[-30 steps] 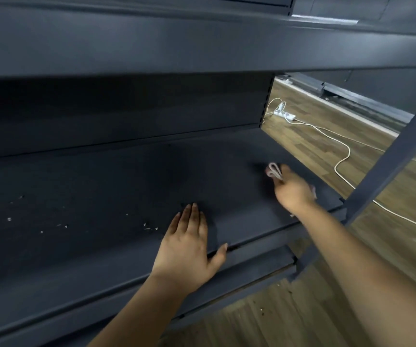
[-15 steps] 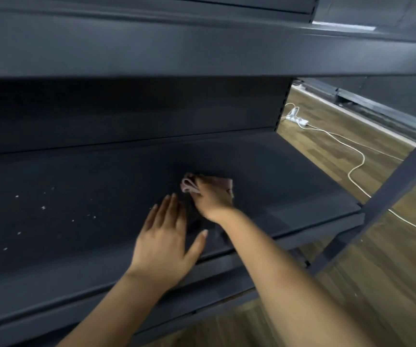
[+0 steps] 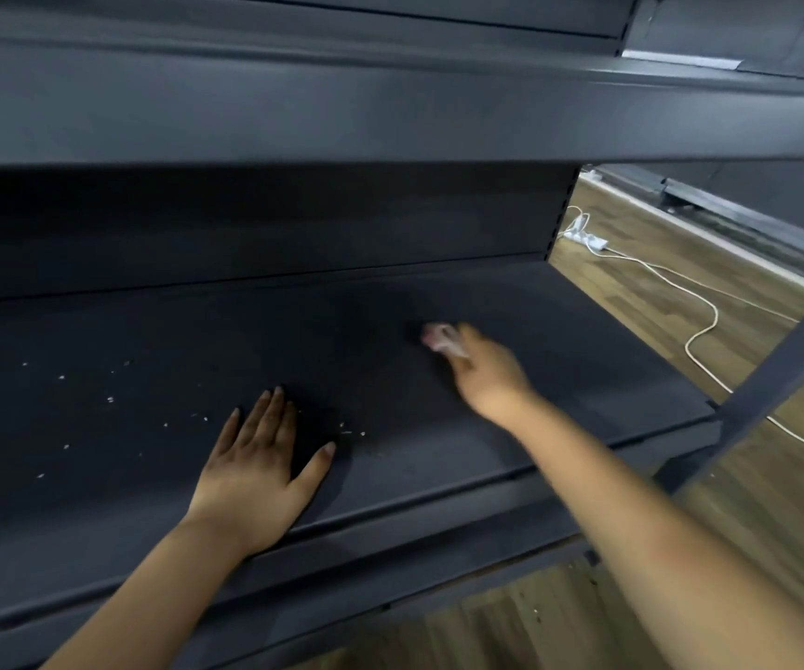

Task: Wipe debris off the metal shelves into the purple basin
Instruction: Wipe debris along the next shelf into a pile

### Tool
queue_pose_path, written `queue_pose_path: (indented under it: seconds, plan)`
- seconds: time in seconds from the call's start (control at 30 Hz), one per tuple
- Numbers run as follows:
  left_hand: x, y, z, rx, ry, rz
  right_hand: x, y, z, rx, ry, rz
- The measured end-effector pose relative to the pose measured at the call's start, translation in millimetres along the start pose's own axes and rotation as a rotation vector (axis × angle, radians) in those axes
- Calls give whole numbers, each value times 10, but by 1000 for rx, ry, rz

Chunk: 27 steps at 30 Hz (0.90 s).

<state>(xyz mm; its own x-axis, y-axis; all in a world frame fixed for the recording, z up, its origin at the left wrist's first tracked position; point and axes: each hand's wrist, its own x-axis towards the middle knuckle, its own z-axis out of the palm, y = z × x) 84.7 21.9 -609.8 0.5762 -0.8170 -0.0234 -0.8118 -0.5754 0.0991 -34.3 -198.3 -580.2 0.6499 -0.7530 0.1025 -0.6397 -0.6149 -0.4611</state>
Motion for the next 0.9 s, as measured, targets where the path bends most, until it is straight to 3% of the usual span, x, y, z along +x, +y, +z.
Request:
queue_pose_path:
  seconds: [0.07, 0.2, 0.37, 0.6, 0.77, 0.9]
  plan:
    - [6, -6, 9, -15, 10, 10, 1, 383, -240, -24, 83, 133]
    - [8, -5, 12, -14, 24, 11, -75, 811, -376, -117, 72, 319]
    - [0, 6, 8, -6, 18, 18, 47, 262, 1, -66, 36, 142]
    - [2, 8, 0, 5, 7, 33, -21, -895, 682, 14, -139, -327]
    - [27, 9, 3, 3, 0, 36, 93, -535, 465, -20, -71, -291]
    - [35, -4, 13, -15, 4, 40, 320, 328, -21, -115, 116, -47]
